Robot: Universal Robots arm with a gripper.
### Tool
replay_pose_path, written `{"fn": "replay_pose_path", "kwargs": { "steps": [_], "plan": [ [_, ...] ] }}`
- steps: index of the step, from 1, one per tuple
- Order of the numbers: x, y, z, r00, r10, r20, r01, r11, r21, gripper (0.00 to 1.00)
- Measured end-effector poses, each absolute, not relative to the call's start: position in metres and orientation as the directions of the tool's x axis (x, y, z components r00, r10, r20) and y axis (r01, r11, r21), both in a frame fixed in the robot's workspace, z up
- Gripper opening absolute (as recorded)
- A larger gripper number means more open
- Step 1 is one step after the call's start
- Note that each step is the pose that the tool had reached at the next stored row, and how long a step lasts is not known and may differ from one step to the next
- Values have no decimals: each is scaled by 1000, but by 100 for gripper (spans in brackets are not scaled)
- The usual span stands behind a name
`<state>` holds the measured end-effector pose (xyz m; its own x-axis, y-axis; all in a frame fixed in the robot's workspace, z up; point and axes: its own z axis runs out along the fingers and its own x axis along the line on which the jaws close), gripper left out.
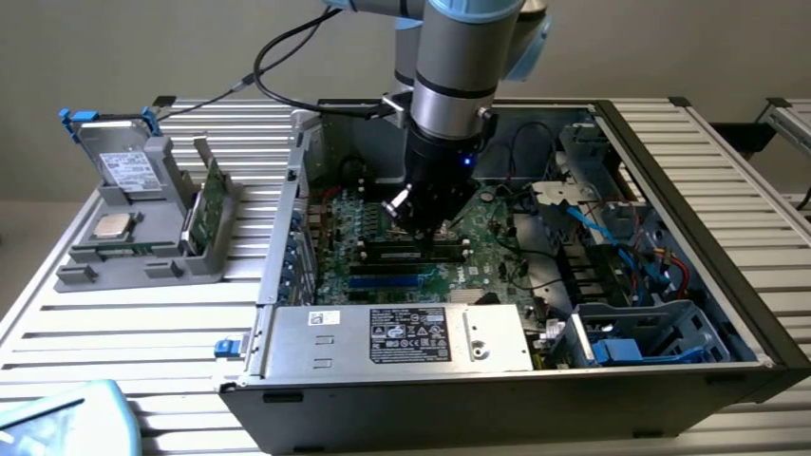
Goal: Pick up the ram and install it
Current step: 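Press down the ram until it locks into place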
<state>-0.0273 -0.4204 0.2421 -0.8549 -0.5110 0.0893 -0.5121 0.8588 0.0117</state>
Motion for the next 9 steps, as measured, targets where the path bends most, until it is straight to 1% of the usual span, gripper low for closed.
{"fn": "replay_pose_path", "kwargs": {
  "steps": [9],
  "plan": [
    [-27, -420, 242, -912, -401, 84, -401, 916, 21, 11]
  ]
}}
